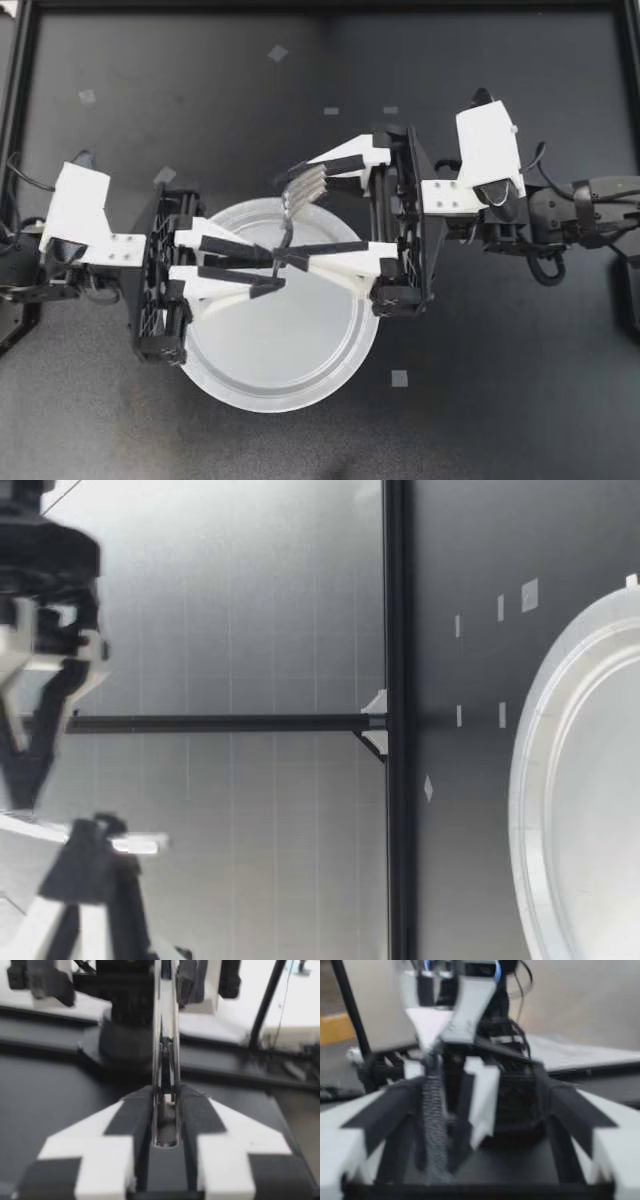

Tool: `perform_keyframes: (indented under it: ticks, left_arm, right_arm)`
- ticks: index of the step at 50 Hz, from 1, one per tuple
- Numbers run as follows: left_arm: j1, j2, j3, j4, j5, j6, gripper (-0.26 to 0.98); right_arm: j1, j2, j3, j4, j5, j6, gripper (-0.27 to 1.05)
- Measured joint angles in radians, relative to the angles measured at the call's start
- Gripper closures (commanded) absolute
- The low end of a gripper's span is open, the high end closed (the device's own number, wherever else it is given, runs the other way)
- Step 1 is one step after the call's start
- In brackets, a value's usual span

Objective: Pick up the fork and place it on the plate.

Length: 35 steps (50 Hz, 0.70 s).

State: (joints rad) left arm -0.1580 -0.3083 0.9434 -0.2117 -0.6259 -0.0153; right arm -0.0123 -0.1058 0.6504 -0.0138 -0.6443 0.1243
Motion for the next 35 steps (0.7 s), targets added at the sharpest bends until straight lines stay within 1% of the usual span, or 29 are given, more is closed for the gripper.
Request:
perform_keyframes:
  ticks: [1, 2, 3, 4, 5, 6, 7, 8, 9, 10, 11, 12, 13, 15, 16, 17, 18, 19, 20, 21, 22, 23, 28, 29, 30, 31, 33, 34, 35]
  left_arm:
    - [0.0, 0.0, 0.0, 0.0, 0.0, 0.0, 0.68]
    - [-0.003, -0.017, 0.0, -0.002, 0.064, 0.0, 0.68]
    - [-0.003, -0.017, 0.0, -0.002, 0.064, 0.0, 0.67]
    - [-0.003, -0.017, 0.0, -0.002, 0.064, 0.0, 0.67]
    - [-0.005, -0.038, -0.002, -0.002, 0.138, -0.006, 0.67]
    - [-0.005, -0.038, -0.002, -0.002, 0.138, -0.006, 0.67]
    - [-0.005, -0.038, -0.002, -0.002, 0.138, -0.006, 0.67]
    - [-0.006, -0.061, -0.002, -0.003, 0.215, -0.011, 0.68]
    - [-0.006, -0.061, -0.002, -0.003, 0.215, -0.011, 0.67]
    - [-0.006, -0.061, -0.002, -0.003, 0.215, -0.011, 0.67]
    - [-0.011, -0.081, -0.002, -0.009, 0.282, -0.012, 0.67]
    - [-0.011, -0.081, -0.002, -0.009, 0.282, -0.012, 0.67]
    - [-0.015, -0.094, -0.003, -0.015, 0.314, -0.017, 0.67]
    - [-0.015, -0.094, -0.003, -0.015, 0.314, -0.017, 0.68]
    - [-0.017, -0.11, 0.008, -0.026, 0.344, -0.034, 0.68]
    - [-0.017, -0.11, 0.008, -0.026, 0.344, -0.034, 0.67]
    - [-0.017, -0.121, 0.023, -0.029, 0.35, -0.06, 0.67]
    - [-0.017, -0.121, 0.023, -0.029, 0.35, -0.06, 0.68]
    - [-0.017, -0.121, 0.023, -0.029, 0.35, -0.06, 0.67]
    - [-0.026, -0.127, 0.044, -0.029, 0.356, -0.083, 0.68]
    - [-0.026, -0.127, 0.044, -0.029, 0.356, -0.083, 0.68]
    - [-0.044, -0.132, 0.071, -0.029, 0.341, -0.11, 0.68]
    - [-0.051, -0.138, 0.087, -0.029, 0.319, -0.13, 0.68]
    - [-0.057, -0.147, 0.11, -0.029, 0.288, -0.153, 0.67]
    - [-0.057, -0.147, 0.11, -0.029, 0.288, -0.153, 0.67]
    - [-0.063, -0.161, 0.137, -0.031, 0.265, -0.175, 0.67]
    - [-0.063, -0.161, 0.137, -0.031, 0.265, -0.175, 0.67]
    - [-0.066, -0.172, 0.156, -0.031, 0.255, -0.193, 0.67]
    - [-0.066, -0.172, 0.156, -0.031, 0.255, -0.193, 0.67]
  right_arm:
    - [-0.005, -0.005, 0.02, 0.005, 0.002, 0.0, 0.0]
    - [-0.005, -0.005, 0.02, 0.005, 0.002, 0.0, 0.0]
    - [-0.005, -0.005, 0.02, 0.005, 0.002, 0.0, 0.0]
    - [-0.008, -0.023, 0.046, 0.015, 0.012, -0.002, 0.0]
    - [-0.008, -0.023, 0.046, 0.015, 0.012, -0.002, 0.0]
    - [-0.008, -0.023, 0.046, 0.015, 0.012, -0.002, 0.0]
    - [-0.009, -0.044, 0.075, 0.031, 0.023, -0.003, 0.0]
    - [-0.009, -0.044, 0.075, 0.031, 0.023, -0.003, 0.0]
    - [-0.009, -0.044, 0.075, 0.031, 0.023, -0.003, 0.0]
    - [-0.011, -0.072, 0.101, 0.046, 0.032, -0.002, 0.0]
    - [-0.011, -0.072, 0.101, 0.046, 0.032, -0.002, 0.0]
    - [-0.011, -0.097, 0.129, 0.061, 0.044, -0.002, 0.0]
    - [-0.011, -0.097, 0.129, 0.061, 0.044, -0.002, 0.0]
    - [-0.011, -0.115, 0.152, 0.074, 0.054, -0.002, 0.0]
    - [-0.011, -0.115, 0.152, 0.074, 0.054, -0.002, 0.0]
    - [-0.011, -0.115, 0.152, 0.074, 0.054, -0.002, 0.0]
    - [-0.011, -0.135, 0.176, 0.094, 0.071, 0.0, 0.0]
    - [-0.011, -0.135, 0.176, 0.094, 0.071, 0.0, 0.0]
    - [-0.014, -0.16, 0.201, 0.117, 0.092, 0.014, 0.0]
    - [-0.014, -0.16, 0.201, 0.117, 0.092, 0.014, 0.0]
    - [-0.014, -0.16, 0.201, 0.117, 0.092, 0.014, 0.0]
    - [-0.021, -0.178, 0.212, 0.129, 0.114, 0.025, 0.0]
    - [-0.026, -0.193, 0.224, 0.137, 0.181, 0.066, 0.0]
    - [-0.026, -0.193, 0.224, 0.137, 0.181, 0.066, 0.0]
    - [-0.026, -0.193, 0.224, 0.137, 0.181, 0.066, 0.0]
    - [-0.026, -0.195, 0.225, 0.137, 0.213, 0.083, 0.0]
    - [-0.026, -0.195, 0.229, 0.135, 0.25, 0.101, 0.0]
    - [-0.026, -0.195, 0.229, 0.135, 0.25, 0.101, 0.0]
    - [-0.026, -0.195, 0.229, 0.135, 0.25, 0.101, 0.0]
